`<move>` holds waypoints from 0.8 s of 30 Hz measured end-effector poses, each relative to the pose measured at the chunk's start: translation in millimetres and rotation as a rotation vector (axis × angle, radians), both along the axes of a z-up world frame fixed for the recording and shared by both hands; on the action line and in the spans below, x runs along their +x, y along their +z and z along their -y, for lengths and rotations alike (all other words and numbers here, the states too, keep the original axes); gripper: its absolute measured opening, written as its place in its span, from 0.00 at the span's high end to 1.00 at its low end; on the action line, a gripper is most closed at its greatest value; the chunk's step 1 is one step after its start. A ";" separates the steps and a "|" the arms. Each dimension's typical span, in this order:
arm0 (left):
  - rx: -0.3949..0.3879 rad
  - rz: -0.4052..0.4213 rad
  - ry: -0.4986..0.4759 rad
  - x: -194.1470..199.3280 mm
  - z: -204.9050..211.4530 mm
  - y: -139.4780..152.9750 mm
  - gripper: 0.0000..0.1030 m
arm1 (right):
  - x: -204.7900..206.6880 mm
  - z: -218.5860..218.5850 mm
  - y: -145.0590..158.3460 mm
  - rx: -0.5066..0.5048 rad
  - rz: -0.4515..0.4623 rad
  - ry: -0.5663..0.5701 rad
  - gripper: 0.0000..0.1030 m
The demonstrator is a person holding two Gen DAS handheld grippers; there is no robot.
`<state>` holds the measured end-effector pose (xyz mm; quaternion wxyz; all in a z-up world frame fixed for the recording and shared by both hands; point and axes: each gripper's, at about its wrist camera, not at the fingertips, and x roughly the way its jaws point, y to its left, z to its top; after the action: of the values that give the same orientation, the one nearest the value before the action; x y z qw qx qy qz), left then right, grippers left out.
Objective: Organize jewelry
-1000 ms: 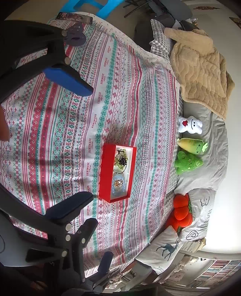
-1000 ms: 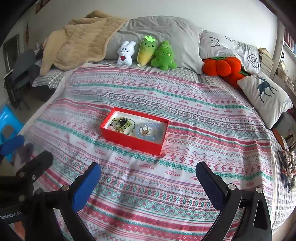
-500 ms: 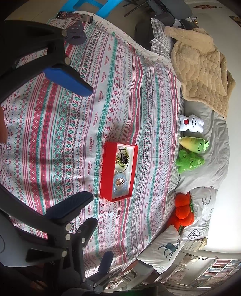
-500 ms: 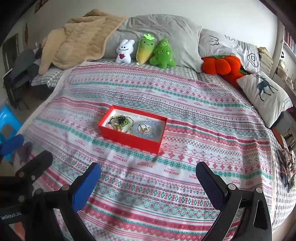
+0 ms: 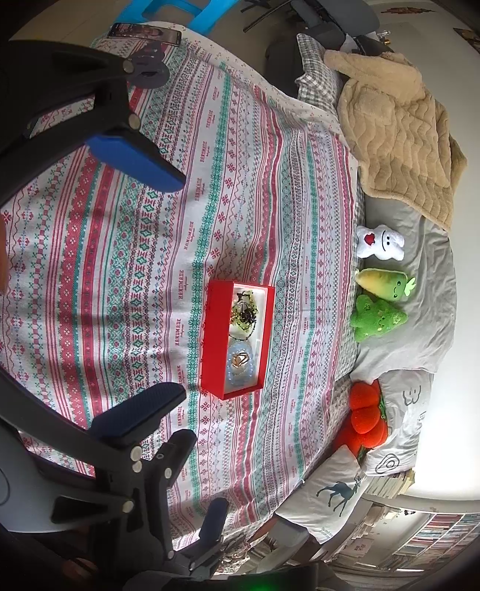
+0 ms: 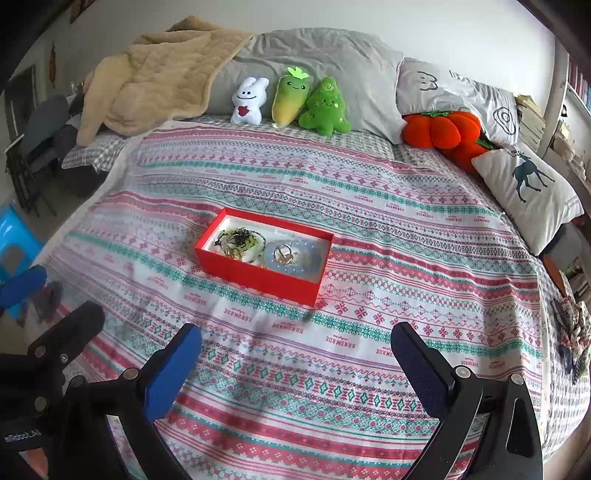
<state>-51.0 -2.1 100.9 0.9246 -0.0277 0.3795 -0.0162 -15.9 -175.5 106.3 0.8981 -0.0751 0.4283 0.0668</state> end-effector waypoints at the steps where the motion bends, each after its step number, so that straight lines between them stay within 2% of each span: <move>1: 0.000 0.000 -0.001 -0.1 -0.1 -0.2 0.01 | 0.1 -0.1 -0.1 0.000 -0.001 -0.001 0.00; 24: -0.001 0.000 -0.010 -0.6 -0.1 0.5 0.01 | 0.8 0.1 0.5 0.003 -0.005 0.001 0.00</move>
<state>-51.6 -2.0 101.4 0.9246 -0.0265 0.3794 -0.0211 -15.1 -175.6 106.8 0.8970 -0.0736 0.4304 0.0682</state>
